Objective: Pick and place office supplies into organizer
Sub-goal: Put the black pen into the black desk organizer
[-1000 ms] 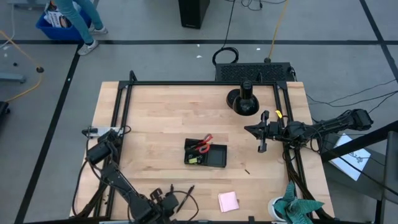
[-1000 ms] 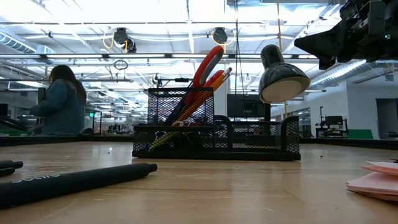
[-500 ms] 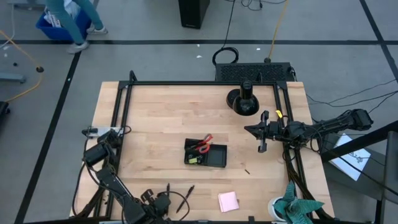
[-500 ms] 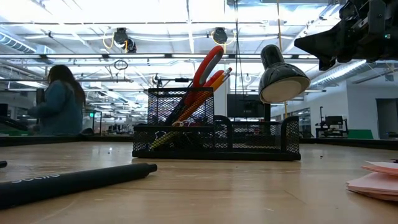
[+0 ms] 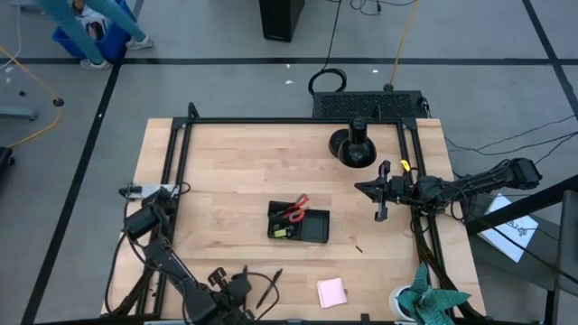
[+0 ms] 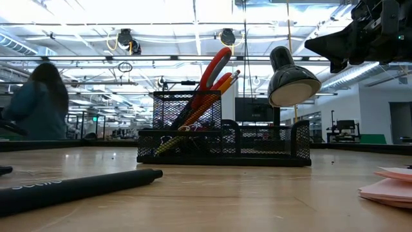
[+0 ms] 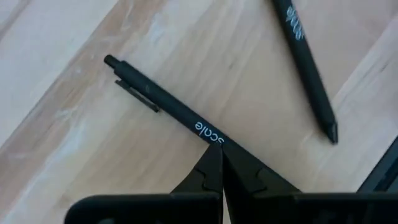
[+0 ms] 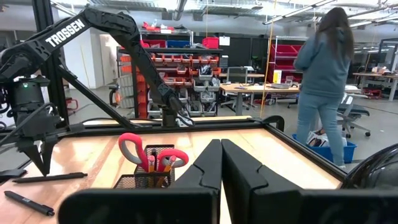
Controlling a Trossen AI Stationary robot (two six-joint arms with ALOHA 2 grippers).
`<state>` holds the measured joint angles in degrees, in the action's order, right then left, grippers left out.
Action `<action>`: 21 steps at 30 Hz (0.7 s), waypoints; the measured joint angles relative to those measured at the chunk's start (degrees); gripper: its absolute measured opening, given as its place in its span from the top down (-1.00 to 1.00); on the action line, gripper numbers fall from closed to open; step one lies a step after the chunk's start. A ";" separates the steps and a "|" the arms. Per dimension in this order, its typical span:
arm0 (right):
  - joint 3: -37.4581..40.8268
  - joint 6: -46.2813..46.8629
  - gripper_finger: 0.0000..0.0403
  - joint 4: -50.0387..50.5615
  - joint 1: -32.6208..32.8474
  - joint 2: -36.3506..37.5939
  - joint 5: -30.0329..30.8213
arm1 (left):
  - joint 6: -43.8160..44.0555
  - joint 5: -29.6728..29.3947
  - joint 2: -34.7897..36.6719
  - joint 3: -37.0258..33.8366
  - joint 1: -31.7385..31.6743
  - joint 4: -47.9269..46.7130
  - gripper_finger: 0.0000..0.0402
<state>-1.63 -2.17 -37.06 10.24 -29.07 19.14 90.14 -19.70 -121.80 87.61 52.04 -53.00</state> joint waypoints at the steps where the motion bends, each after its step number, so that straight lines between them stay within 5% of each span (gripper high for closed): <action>1: 0.02 0.00 1.00 0.00 -0.01 0.00 0.00 | -0.50 0.04 0.02 0.00 -0.40 0.10 1.00; 21: 0.00 0.00 1.00 0.00 0.00 0.01 0.00 | -3.08 -1.35 0.00 1.09 -2.81 -4.37 1.00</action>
<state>-1.63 -2.17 -37.06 10.24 -29.06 19.14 87.06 -21.05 -121.80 88.70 49.23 -57.37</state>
